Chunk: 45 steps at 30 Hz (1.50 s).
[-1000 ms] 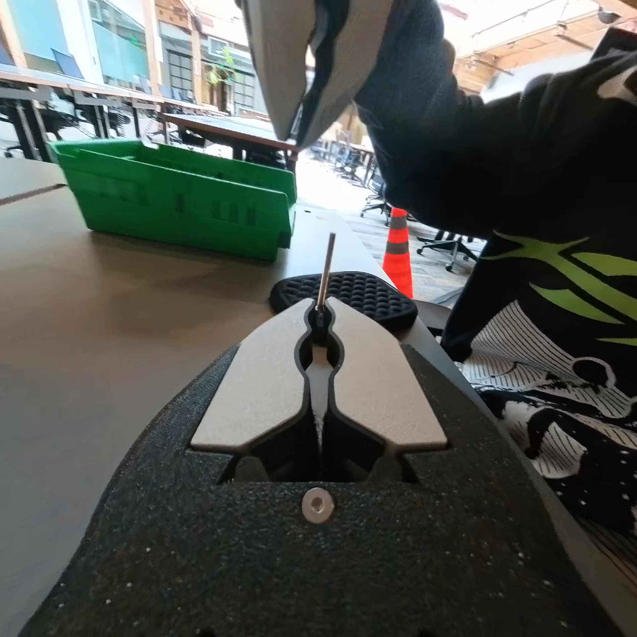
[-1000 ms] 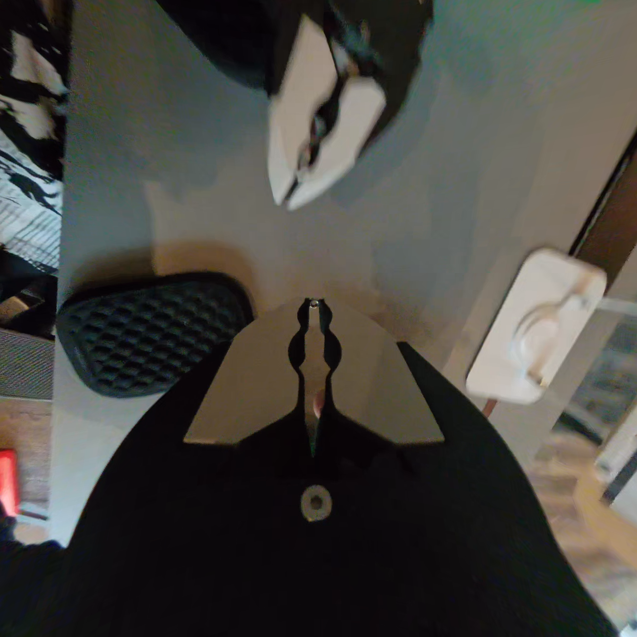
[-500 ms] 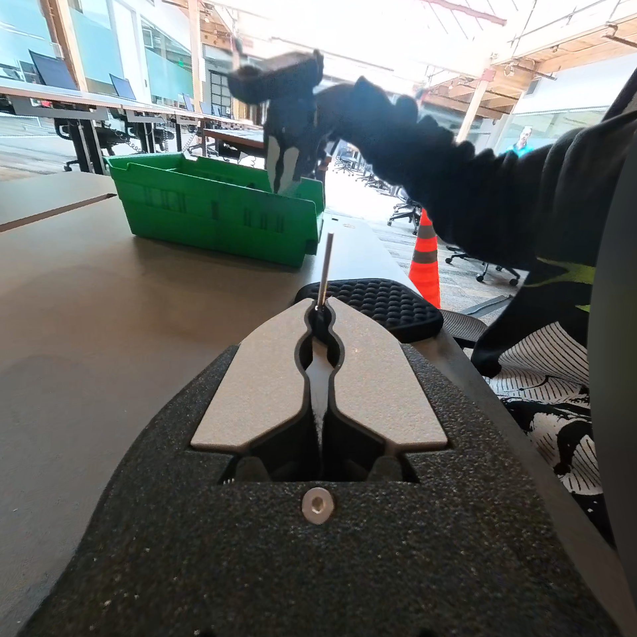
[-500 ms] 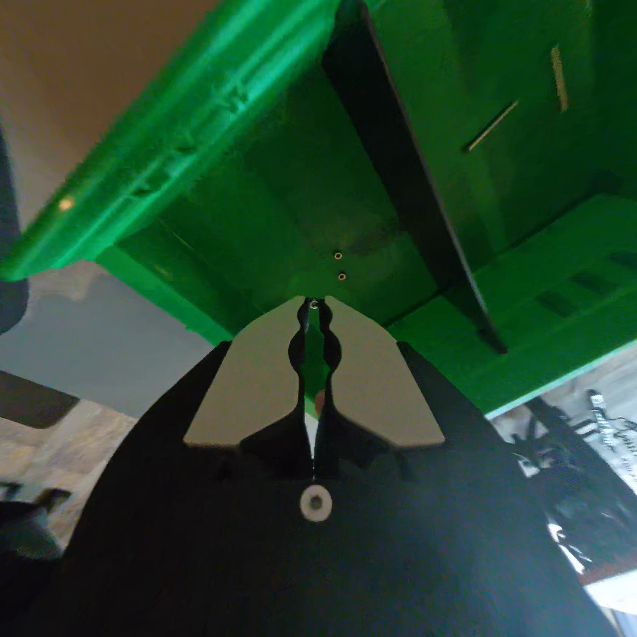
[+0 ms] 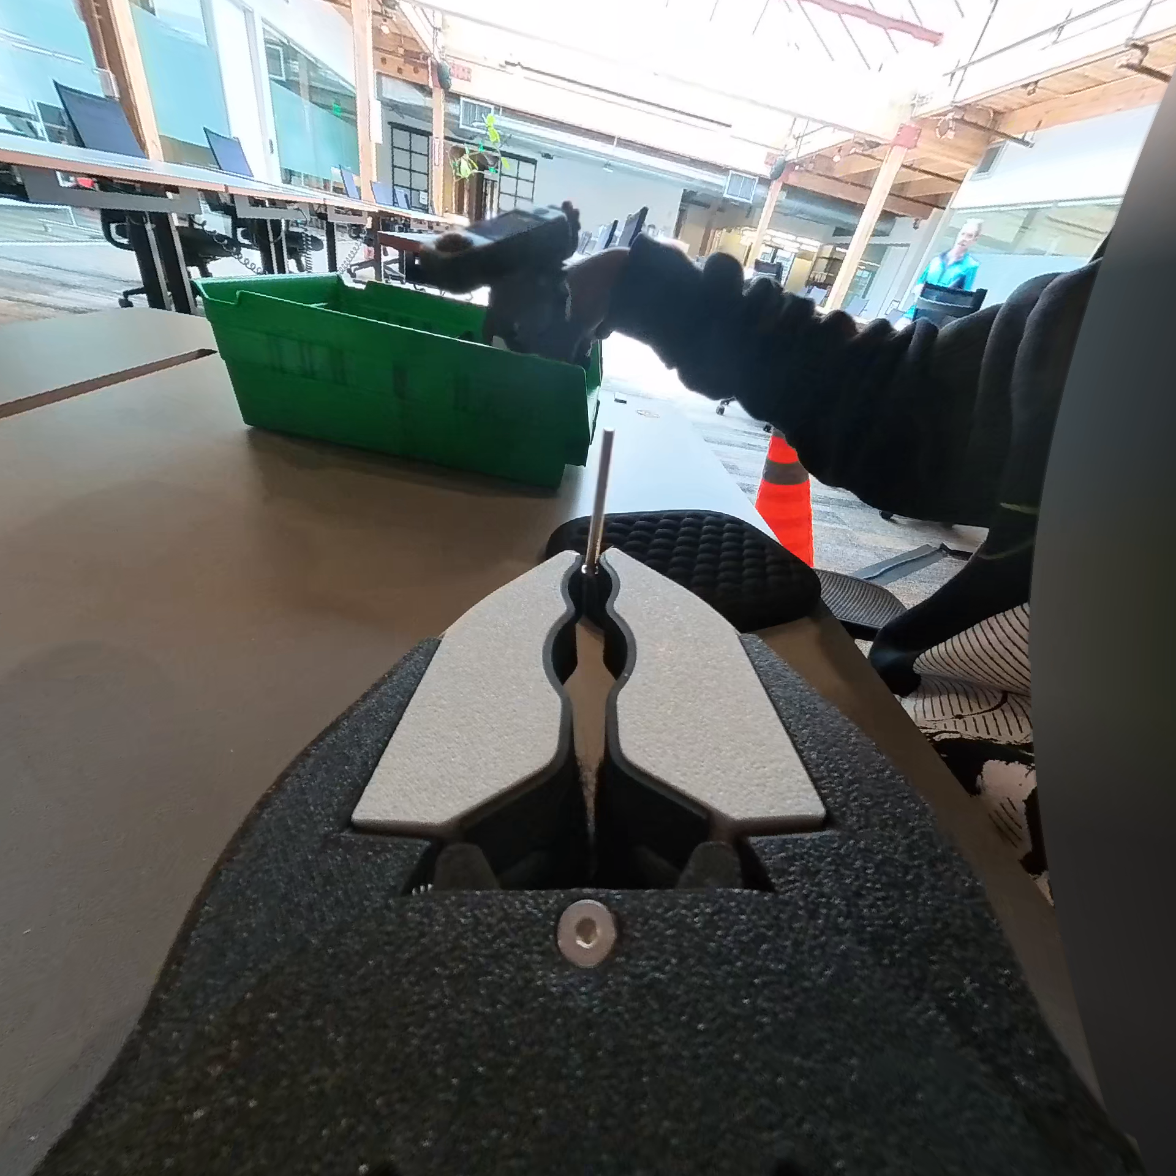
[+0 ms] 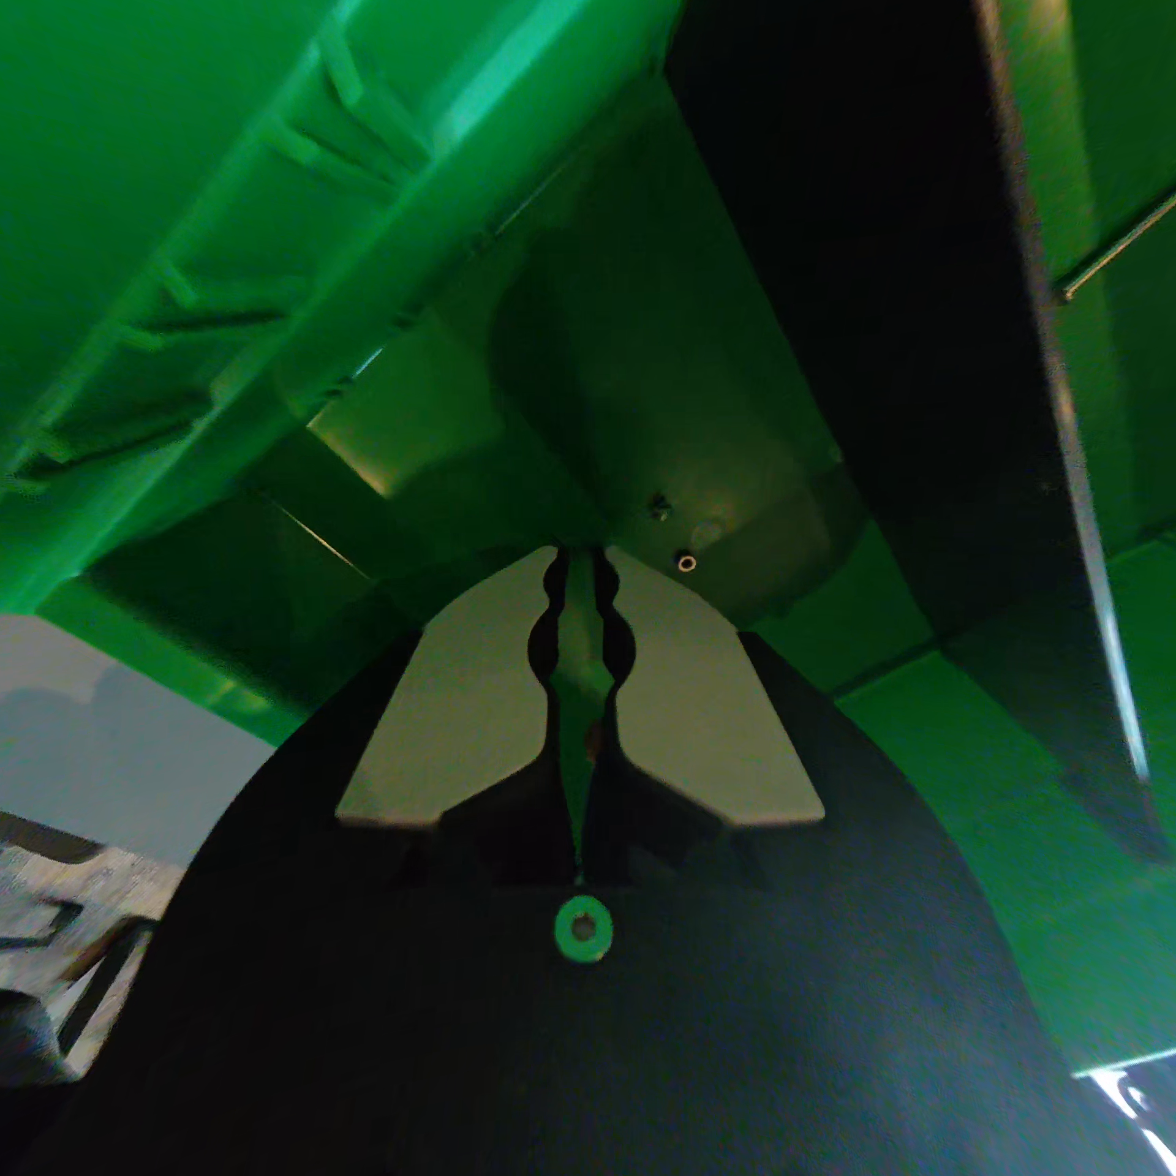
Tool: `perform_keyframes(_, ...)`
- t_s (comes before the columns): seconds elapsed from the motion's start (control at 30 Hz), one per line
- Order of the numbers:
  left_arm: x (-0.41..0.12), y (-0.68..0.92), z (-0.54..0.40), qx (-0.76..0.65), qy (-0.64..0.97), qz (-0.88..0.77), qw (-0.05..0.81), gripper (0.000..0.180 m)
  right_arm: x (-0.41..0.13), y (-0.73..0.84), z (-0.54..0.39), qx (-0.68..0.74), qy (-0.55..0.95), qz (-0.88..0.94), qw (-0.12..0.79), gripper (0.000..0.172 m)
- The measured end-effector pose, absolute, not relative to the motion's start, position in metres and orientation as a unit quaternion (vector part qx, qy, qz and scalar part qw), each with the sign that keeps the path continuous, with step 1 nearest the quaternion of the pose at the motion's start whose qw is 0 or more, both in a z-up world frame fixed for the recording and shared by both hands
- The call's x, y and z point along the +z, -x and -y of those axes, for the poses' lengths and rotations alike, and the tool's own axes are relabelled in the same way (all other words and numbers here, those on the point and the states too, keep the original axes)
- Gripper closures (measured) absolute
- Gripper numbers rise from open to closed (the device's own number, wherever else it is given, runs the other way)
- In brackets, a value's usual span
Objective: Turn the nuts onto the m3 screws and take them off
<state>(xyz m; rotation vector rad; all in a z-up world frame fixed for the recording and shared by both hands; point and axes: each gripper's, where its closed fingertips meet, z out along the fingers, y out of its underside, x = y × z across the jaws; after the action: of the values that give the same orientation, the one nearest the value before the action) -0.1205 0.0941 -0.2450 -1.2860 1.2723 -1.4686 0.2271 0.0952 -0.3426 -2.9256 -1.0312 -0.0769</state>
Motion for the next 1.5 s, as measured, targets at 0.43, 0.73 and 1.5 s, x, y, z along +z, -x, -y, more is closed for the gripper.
perform_keyframes(0.43,-0.243,0.120,-0.093,-0.580,0.504,-0.501,0.397,0.179,-0.241,-0.183,-0.130,-0.073,0.908,0.327,0.252,0.158)
perform_keyframes(0.73,-0.243,0.119,-0.091,-0.581,0.501,-0.504,0.397,0.178,-0.184,0.020,-0.104,0.132,0.754,0.481,0.428,0.158)
perform_keyframes(1.5,-0.235,0.121,-0.088,-0.594,0.488,-0.499,0.400,0.178,-0.212,0.152,-0.098,0.308,0.657,0.519,0.452,0.171)
